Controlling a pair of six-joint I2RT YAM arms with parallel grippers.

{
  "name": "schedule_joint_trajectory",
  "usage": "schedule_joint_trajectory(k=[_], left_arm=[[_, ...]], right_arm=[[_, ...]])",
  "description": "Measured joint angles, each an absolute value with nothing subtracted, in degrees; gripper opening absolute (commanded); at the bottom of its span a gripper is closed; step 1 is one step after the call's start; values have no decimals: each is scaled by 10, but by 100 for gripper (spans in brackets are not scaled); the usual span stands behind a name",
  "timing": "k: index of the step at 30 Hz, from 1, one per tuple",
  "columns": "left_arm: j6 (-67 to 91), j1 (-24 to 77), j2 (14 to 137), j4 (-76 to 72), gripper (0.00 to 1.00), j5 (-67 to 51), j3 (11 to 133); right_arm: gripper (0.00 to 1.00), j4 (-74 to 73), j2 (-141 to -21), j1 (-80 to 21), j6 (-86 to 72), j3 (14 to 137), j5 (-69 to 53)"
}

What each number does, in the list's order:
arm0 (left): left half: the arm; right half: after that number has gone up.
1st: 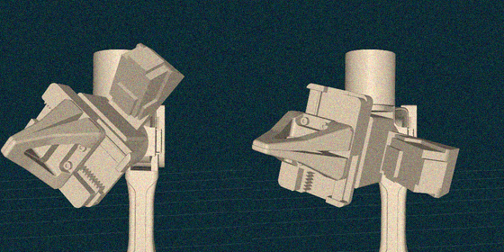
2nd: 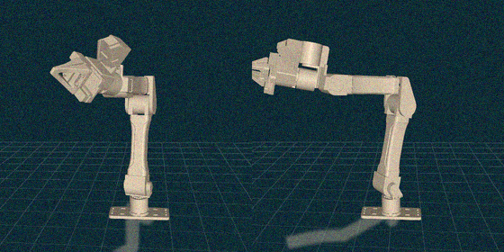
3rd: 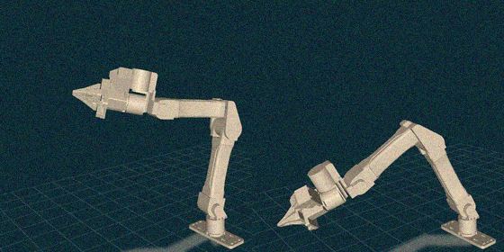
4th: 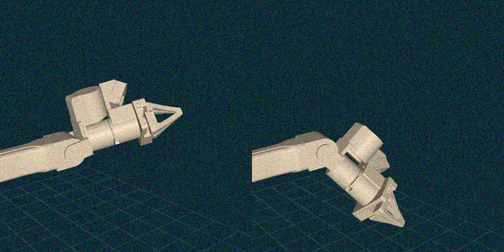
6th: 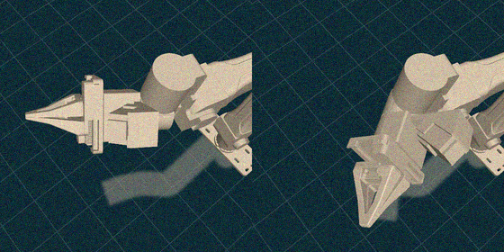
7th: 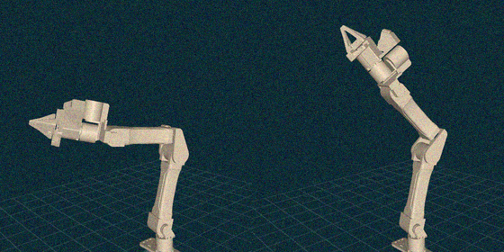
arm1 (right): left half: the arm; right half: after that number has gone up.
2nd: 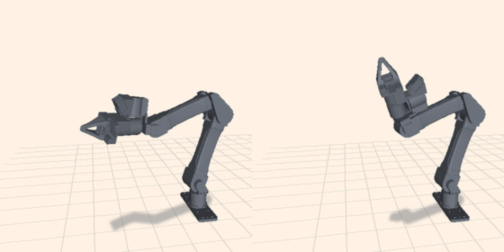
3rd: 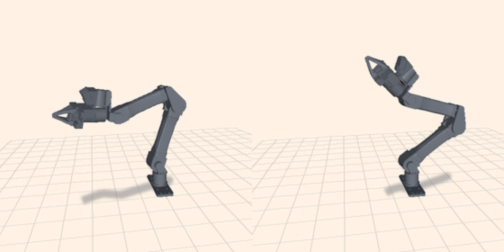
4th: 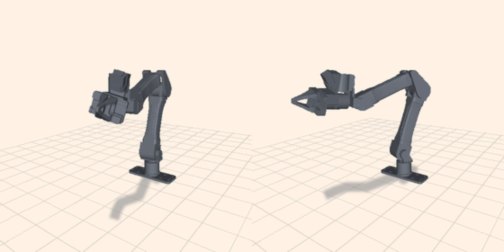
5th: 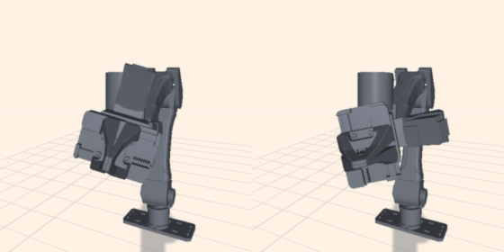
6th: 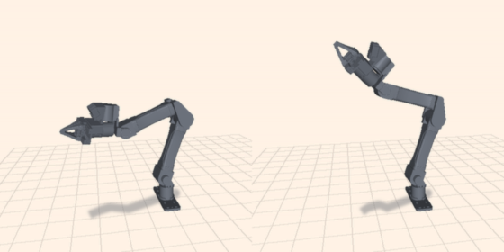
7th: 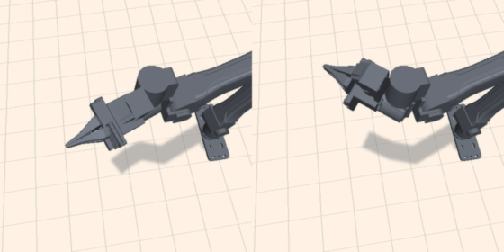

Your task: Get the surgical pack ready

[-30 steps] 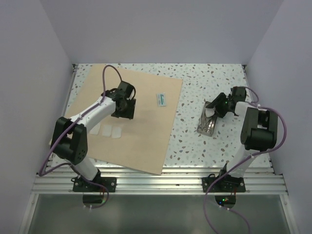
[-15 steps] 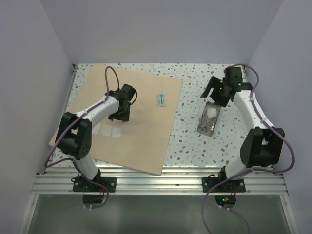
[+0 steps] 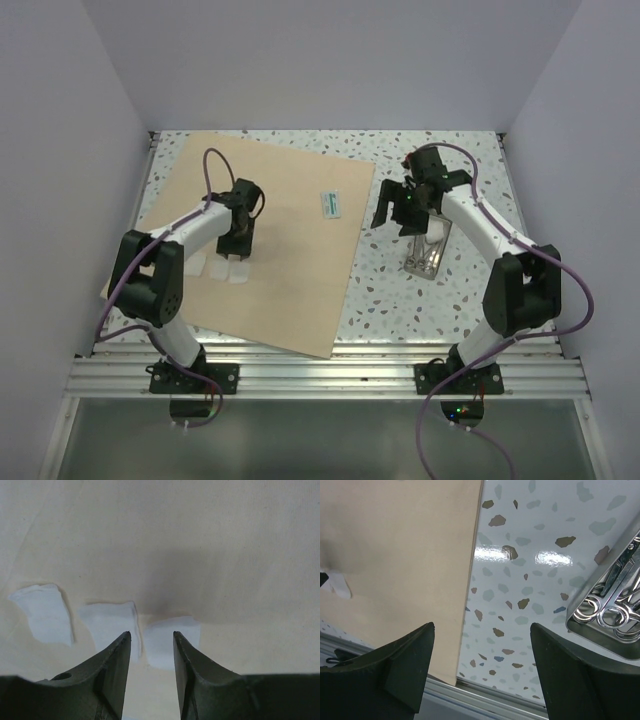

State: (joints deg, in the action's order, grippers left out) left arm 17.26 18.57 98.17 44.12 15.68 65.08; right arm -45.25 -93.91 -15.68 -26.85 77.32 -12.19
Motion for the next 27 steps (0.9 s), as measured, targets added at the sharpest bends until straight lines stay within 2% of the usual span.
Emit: schedule_joint_trajectory(k=[9,27], left_arm=[[148,176,981,415,44,97,634],[124,149,1004,407,37,73,631]], right_arm=[[81,-455,-939,-157,-260,773,-135],[81,-453,-939,-157,-260,771,-148]])
